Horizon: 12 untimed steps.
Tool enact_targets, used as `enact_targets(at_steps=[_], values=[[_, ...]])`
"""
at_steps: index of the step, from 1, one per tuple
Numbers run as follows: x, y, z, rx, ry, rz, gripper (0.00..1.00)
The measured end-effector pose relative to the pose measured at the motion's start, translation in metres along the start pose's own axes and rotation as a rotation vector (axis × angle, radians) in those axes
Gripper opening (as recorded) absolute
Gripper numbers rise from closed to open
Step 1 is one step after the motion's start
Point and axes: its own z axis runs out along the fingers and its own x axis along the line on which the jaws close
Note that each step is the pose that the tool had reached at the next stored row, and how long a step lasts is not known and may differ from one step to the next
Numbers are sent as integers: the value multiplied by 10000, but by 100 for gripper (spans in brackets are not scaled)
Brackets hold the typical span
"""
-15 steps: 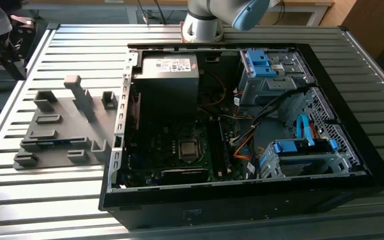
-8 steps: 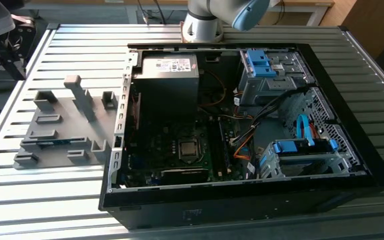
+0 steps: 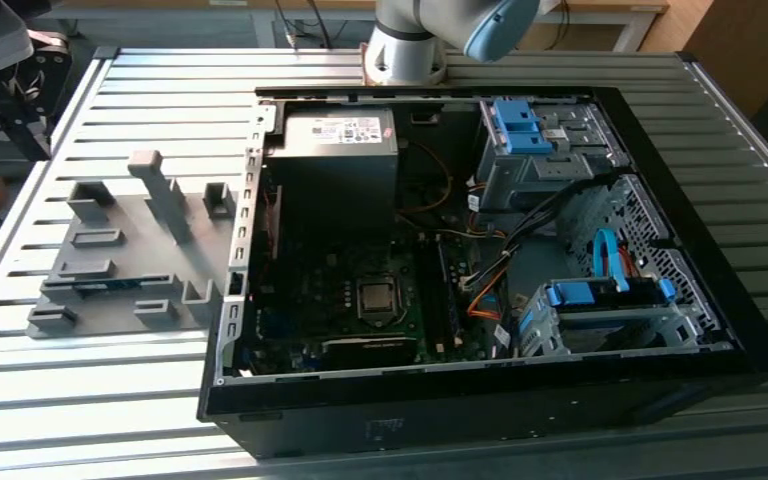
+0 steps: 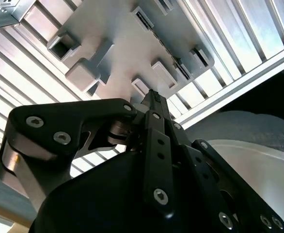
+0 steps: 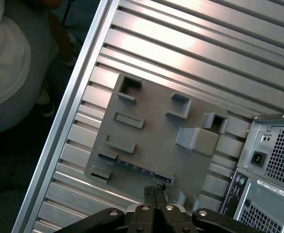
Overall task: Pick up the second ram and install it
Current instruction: 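Pick up the second ram and move it above second insertion slot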
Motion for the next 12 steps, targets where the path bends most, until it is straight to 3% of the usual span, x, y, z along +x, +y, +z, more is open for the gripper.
enact_targets(at_steps=[9,12], values=[[0,0,0,0,0,-9,11],[0,0,1,1,10,-278,11]])
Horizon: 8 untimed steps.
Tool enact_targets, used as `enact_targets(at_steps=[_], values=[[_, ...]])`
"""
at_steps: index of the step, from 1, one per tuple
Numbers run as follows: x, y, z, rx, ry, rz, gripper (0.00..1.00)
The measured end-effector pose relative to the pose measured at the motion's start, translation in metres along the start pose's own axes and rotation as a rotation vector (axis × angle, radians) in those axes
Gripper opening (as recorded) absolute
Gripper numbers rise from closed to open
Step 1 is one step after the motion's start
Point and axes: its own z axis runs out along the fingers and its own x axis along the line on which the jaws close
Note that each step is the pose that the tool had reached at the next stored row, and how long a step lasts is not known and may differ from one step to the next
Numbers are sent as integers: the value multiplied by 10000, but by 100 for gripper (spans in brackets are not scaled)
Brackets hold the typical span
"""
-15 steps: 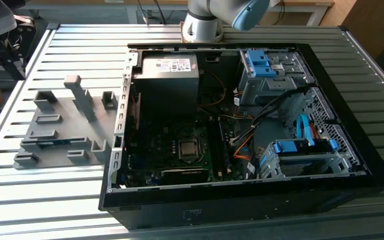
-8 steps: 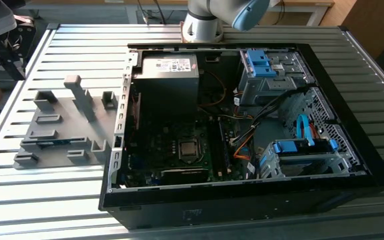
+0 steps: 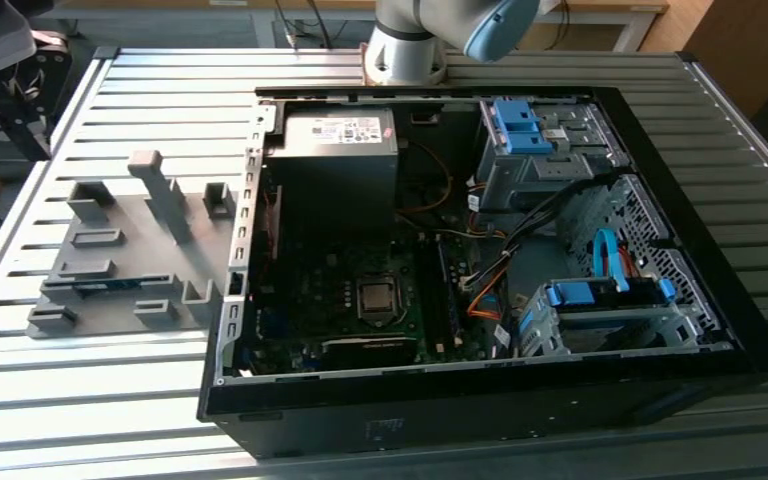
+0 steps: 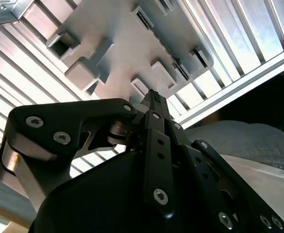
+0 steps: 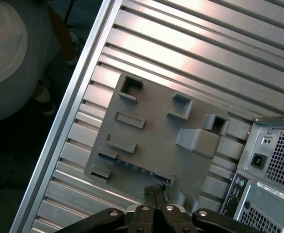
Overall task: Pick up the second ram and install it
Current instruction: 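Pick up the second ram and move it above second insertion slot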
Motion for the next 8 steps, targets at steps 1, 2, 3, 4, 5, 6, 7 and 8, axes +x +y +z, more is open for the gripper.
enact_targets(at_steps=[1,2,3,4,5,6,7,8], values=[[0,0,0,1,6,-157,11],[0,0,0,2,13,-318,11],[0,0,0,4,20,-469,11],[0,0,0,5,26,-604,11],[0,0,0,6,31,-746,11],[0,0,0,6,36,-874,11],[1,0,0,7,41,-989,11],[0,0,0,8,45,-1096,11]])
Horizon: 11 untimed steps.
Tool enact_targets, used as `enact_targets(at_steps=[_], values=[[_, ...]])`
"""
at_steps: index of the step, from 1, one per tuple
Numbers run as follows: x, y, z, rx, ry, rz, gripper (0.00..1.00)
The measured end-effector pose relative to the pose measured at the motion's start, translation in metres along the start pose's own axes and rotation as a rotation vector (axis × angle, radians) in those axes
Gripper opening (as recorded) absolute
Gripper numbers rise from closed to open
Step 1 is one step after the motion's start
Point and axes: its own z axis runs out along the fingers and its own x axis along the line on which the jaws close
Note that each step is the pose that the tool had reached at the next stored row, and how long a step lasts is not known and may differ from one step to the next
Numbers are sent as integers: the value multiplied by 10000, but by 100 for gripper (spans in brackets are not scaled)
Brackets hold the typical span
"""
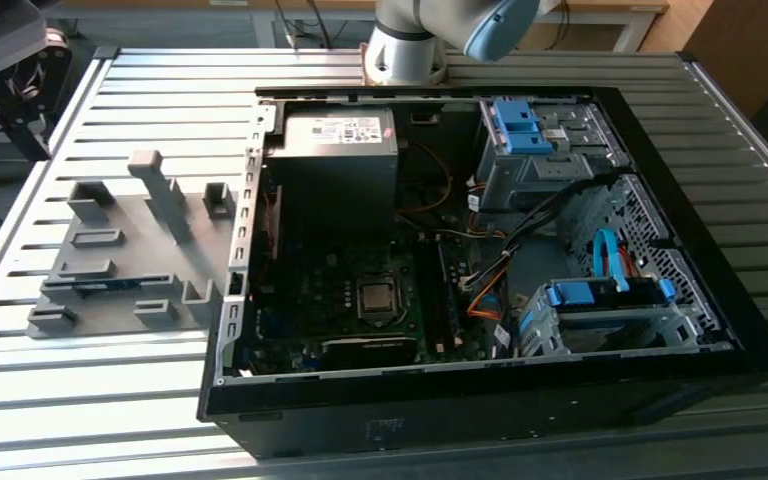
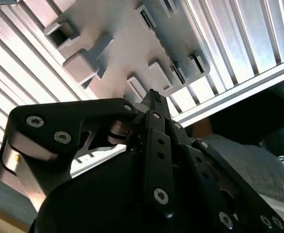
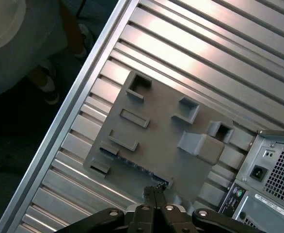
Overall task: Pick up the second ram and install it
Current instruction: 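Pick up the second ram and move it above second insertion slot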
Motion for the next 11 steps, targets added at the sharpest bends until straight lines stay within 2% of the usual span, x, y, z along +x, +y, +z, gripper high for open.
enact_targets(at_steps=[11], values=[[1,1,0,4,26,-647,11]])
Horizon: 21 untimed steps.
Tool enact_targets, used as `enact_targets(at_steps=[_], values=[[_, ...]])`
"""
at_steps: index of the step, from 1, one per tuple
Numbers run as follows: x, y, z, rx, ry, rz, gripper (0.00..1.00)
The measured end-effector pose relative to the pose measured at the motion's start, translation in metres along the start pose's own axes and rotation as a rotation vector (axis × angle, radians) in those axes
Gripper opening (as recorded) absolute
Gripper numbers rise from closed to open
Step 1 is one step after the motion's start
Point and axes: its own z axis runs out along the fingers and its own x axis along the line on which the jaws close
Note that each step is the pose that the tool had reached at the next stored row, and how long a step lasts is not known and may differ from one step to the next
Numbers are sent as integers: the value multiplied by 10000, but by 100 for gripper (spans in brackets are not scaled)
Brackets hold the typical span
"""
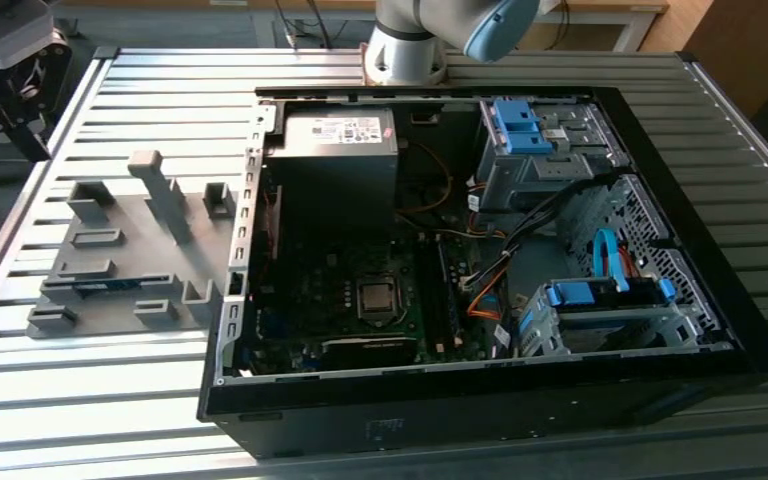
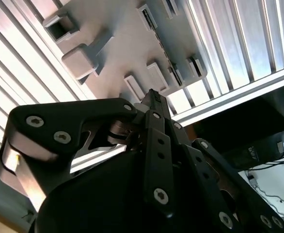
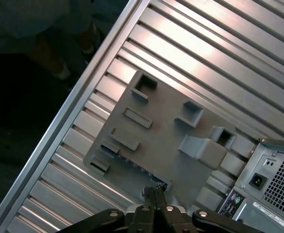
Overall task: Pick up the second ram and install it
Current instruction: 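Pick up the second ram and move it above second insertion slot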
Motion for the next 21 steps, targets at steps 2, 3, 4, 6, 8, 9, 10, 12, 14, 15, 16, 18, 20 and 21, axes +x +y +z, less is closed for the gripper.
enact_targets(at_steps=[2,3,4,6,8,9,10,12,14,15,16,18,20,21], values=[[0,0,0,1,4,-108,11],[0,0,0,1,6,-160,11],[0,0,0,2,9,-209,11],[1,0,0,2,13,-296,11],[1,1,0,3,16,-381,11],[1,1,0,3,17,-423,11],[1,1,0,3,19,-467,11],[1,1,0,4,22,-556,11],[1,1,0,5,26,-651,11],[1,1,0,5,28,-700,11],[1,1,0,5,30,-745,11],[1,1,0,6,34,-834,11],[1,1,0,6,37,-917,11],[1,1,0,7,39,-959,11]])
